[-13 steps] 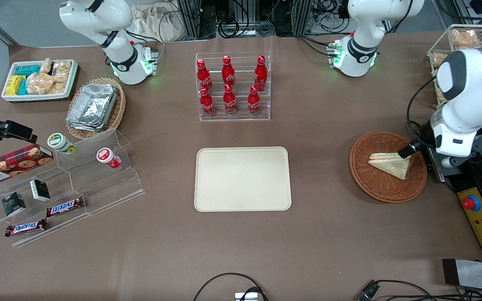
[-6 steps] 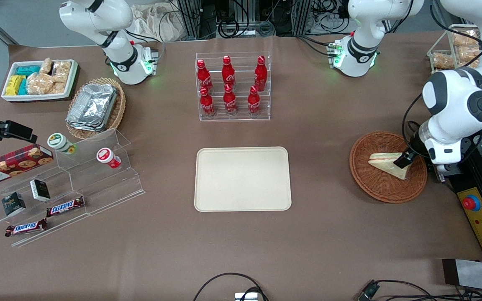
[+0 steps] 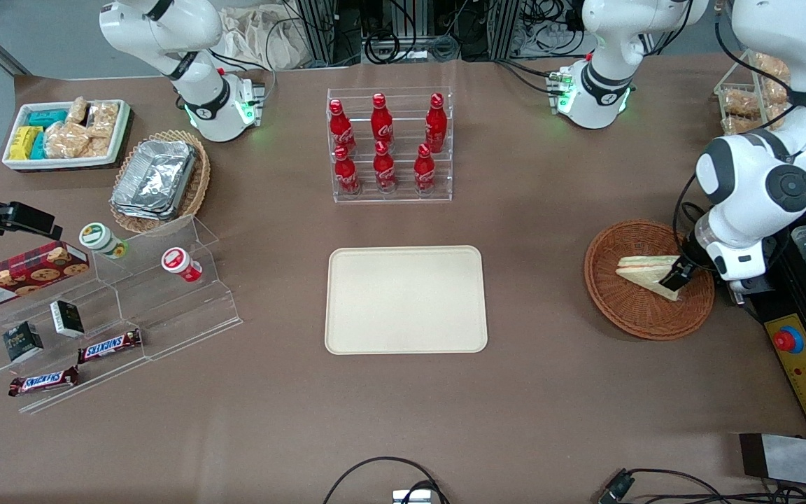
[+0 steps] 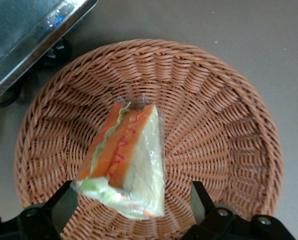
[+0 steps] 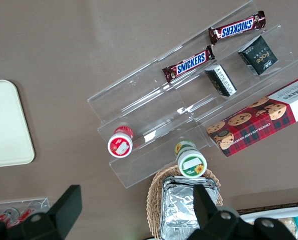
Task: Place sandwich from basket to tray
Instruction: 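Lower the open left gripper around the sandwich and close it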
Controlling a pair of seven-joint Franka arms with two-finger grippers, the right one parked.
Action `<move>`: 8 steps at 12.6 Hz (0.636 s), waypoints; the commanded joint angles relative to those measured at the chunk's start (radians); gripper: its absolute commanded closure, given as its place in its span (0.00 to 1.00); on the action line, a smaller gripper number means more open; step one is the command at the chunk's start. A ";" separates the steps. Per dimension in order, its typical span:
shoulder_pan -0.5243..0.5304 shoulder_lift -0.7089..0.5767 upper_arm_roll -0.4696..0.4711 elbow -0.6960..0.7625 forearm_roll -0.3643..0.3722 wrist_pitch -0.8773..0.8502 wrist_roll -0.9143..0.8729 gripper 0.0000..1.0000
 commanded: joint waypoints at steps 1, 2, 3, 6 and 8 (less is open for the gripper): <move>0.019 0.008 -0.005 -0.034 -0.003 0.065 -0.017 0.00; 0.019 0.017 -0.006 -0.039 -0.003 0.080 -0.017 0.00; 0.019 0.023 -0.006 -0.042 -0.003 0.097 -0.017 0.00; 0.019 0.047 -0.006 -0.047 -0.005 0.134 -0.036 0.00; 0.017 0.057 -0.006 -0.047 -0.005 0.143 -0.036 0.05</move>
